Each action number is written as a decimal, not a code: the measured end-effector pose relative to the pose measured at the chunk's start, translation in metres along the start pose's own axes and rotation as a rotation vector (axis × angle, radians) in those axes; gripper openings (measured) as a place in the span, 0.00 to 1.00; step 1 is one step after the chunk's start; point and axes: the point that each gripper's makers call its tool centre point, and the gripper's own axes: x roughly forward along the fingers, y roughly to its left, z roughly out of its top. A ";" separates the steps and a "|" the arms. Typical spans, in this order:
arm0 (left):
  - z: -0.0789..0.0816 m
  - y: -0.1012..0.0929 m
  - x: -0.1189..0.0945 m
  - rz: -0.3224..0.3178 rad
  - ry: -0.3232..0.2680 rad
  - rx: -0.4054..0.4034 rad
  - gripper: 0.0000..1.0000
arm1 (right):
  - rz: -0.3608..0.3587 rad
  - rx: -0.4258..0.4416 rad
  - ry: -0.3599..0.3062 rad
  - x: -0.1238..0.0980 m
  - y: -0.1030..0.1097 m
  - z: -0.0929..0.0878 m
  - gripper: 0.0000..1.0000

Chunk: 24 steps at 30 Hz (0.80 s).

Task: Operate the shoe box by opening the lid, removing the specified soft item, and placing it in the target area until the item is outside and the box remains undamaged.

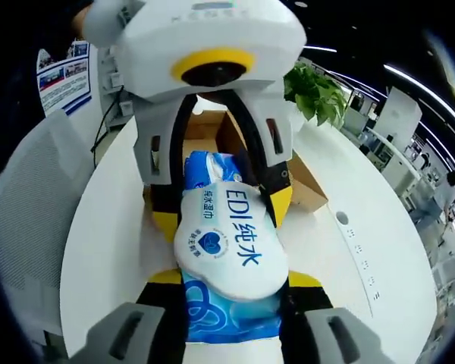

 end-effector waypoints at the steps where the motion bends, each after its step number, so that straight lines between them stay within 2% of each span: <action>1: -0.001 0.000 0.003 0.000 0.000 -0.003 0.58 | 0.003 -0.004 0.003 0.002 0.000 -0.002 0.43; 12: -0.006 -0.004 0.027 -0.002 0.009 -0.012 0.58 | 0.012 -0.007 0.012 0.016 0.000 -0.022 0.43; 24: -0.013 -0.007 0.041 0.005 0.030 -0.012 0.58 | 0.015 -0.015 0.007 0.027 0.001 -0.033 0.44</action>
